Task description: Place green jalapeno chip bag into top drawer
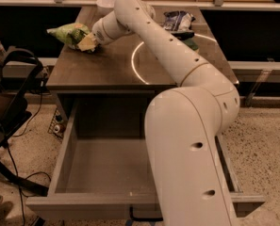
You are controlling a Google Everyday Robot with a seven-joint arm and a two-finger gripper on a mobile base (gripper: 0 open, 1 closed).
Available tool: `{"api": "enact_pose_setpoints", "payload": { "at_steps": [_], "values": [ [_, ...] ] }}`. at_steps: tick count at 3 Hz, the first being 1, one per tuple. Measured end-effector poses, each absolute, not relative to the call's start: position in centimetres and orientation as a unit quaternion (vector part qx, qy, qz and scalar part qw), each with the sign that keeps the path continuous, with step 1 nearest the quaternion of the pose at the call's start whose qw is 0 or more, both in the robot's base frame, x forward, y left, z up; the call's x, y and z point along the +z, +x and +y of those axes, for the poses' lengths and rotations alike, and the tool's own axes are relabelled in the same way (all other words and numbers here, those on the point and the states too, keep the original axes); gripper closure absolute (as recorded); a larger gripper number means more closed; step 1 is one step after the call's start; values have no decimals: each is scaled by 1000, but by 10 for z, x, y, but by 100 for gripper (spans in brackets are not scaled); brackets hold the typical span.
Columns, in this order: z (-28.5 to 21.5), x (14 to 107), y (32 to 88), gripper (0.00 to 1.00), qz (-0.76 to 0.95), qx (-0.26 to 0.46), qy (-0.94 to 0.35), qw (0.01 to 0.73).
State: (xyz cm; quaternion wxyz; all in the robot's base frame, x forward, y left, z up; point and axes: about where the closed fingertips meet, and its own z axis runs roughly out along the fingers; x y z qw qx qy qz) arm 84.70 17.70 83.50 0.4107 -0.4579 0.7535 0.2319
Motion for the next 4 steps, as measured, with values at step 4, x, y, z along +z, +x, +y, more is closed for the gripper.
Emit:
{"api": "enact_pose_setpoints", "payload": {
  "at_steps": [4],
  "values": [
    [177,835,847,100,754,232,-458,411]
  ]
}}
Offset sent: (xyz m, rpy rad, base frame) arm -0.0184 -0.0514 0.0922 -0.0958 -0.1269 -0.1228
